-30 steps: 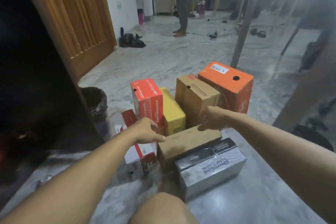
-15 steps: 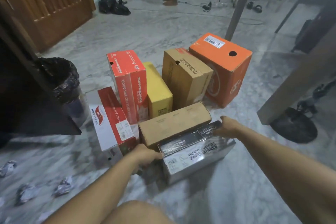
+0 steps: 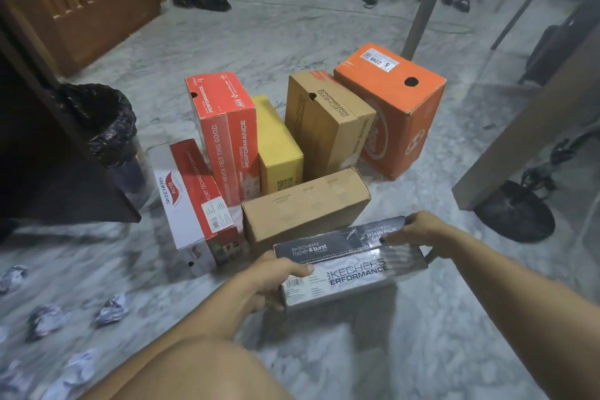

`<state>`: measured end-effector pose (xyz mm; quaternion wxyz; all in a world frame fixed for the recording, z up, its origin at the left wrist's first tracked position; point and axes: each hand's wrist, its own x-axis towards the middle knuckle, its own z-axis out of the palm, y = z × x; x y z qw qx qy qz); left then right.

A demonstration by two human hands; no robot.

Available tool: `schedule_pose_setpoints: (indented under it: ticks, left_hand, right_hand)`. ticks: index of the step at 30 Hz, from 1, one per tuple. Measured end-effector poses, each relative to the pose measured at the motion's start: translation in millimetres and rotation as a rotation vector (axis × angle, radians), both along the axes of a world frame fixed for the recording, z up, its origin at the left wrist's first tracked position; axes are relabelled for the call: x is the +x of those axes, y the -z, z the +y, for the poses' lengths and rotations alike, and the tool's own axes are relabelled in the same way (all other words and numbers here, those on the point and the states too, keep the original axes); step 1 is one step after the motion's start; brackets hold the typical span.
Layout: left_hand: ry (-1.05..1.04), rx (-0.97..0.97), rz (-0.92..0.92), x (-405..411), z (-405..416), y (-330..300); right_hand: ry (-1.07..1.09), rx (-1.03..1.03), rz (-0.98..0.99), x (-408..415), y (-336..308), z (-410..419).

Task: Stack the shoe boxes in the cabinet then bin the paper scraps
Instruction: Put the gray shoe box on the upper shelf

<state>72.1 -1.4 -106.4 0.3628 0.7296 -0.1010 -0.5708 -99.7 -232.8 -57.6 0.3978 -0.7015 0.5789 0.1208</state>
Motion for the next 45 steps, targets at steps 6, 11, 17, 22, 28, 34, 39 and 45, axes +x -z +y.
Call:
schedule_pose_setpoints:
  ticks: [6, 11, 17, 22, 28, 34, 39, 45]
  left_hand:
    - [-0.006, -0.049, -0.011, -4, 13, -34]
    - [0.047, -0.108, -0.126, -6, 23, -75]
    - [-0.020, -0.243, -0.370, -2, 40, -117]
    - [-0.129, -0.268, -0.454, 21, 63, -146]
    - [-0.318, -0.343, -0.555, 48, 106, -187]
    - [-0.468, -0.382, -0.754, 63, 163, -226]
    - [-0.622, -0.395, -0.897, 70, 219, -259]
    - [-0.808, -0.362, -1.064, 73, 289, -301]
  right_hand:
    - [0.004, -0.034, -0.024, -19, -39, 14]
    - [-0.098, -0.102, -0.037, -32, -89, 30]
    - [-0.221, -0.307, -0.172, -37, -140, 55]
    - [-0.296, -0.428, -0.271, -15, -166, 64]
    - [-0.415, -0.537, -0.436, 26, -198, 87]
    - [-0.549, -0.708, -0.636, 72, -227, 131]
    - [-0.555, -0.709, -0.835, 106, -245, 173]
    - [-0.645, -0.671, -1.004, 147, -275, 232]
